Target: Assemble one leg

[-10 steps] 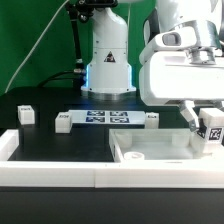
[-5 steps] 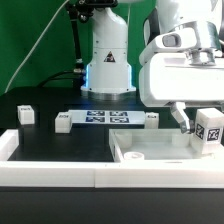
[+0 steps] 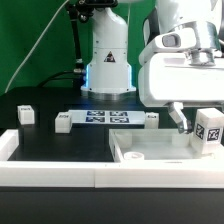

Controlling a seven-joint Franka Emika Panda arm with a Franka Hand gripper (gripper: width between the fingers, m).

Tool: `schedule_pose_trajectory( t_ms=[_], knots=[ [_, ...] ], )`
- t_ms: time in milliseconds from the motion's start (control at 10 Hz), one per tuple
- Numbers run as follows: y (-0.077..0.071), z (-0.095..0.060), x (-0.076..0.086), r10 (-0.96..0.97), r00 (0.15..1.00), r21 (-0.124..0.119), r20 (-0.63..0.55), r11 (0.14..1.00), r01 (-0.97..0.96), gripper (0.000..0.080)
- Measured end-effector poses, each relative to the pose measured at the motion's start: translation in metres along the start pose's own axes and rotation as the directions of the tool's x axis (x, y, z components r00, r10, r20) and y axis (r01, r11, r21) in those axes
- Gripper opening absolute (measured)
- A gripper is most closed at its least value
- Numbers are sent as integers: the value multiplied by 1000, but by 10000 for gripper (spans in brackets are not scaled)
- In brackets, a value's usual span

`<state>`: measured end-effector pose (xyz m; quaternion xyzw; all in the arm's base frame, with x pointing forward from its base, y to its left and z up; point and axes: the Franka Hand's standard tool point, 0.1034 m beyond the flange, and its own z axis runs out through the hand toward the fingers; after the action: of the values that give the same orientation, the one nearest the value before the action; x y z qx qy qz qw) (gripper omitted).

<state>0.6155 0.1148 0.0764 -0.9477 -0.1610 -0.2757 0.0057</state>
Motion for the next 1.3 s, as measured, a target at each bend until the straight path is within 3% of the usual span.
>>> schedule_pose_trajectory(
  t_ms=[200, 300, 500, 1000, 1100, 1300],
  knots=[
    [0, -14, 15, -7, 999, 22, 51, 1000, 6, 649],
    [1, -12, 12, -6, 999, 15, 38, 1000, 5, 649],
    [-10, -9, 6, 2, 985, 64, 171, 998, -13, 649],
    [8, -5, 6, -42, 839, 141, 542, 989, -42, 649],
    [10, -4, 8, -46, 821, 147, 568, 988, -47, 649],
    [13, -1, 12, -37, 845, 136, 534, 990, -42, 649]
  ],
)
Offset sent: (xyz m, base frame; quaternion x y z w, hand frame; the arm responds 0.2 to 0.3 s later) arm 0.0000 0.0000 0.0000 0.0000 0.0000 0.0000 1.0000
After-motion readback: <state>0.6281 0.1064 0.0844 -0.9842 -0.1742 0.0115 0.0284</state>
